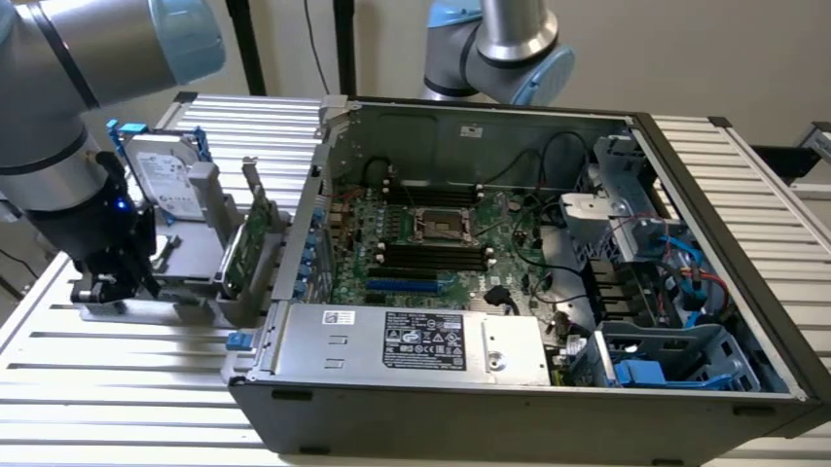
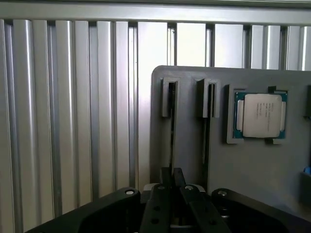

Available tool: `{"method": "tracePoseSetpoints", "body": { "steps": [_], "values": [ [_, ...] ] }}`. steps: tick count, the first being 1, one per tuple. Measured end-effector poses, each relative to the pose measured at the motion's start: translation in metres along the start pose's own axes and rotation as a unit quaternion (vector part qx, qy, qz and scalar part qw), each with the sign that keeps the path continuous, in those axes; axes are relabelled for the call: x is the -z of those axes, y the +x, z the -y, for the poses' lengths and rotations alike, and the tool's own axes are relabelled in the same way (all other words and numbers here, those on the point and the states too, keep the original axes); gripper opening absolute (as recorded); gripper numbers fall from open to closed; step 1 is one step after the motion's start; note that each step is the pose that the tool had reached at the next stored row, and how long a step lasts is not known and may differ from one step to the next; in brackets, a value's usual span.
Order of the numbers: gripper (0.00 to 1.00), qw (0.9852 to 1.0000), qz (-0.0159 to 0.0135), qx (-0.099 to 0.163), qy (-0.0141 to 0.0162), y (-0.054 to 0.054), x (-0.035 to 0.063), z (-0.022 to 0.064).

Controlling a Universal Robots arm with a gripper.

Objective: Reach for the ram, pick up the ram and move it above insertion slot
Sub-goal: 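Pick up the ram and move it above insertion slot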

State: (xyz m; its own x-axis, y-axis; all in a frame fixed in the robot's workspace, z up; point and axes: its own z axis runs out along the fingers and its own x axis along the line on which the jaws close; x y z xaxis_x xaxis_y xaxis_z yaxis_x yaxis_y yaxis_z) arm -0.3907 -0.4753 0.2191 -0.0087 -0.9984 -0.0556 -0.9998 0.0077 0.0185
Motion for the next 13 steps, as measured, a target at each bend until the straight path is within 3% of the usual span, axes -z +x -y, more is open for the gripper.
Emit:
{"method": "tracePoseSetpoints", "body": {
  "steps": [13],
  "values": [
    [0.14,1.0,-0.0001,0.005,-0.0015,-0.005,0.0569,0.0015]
  ]
}}
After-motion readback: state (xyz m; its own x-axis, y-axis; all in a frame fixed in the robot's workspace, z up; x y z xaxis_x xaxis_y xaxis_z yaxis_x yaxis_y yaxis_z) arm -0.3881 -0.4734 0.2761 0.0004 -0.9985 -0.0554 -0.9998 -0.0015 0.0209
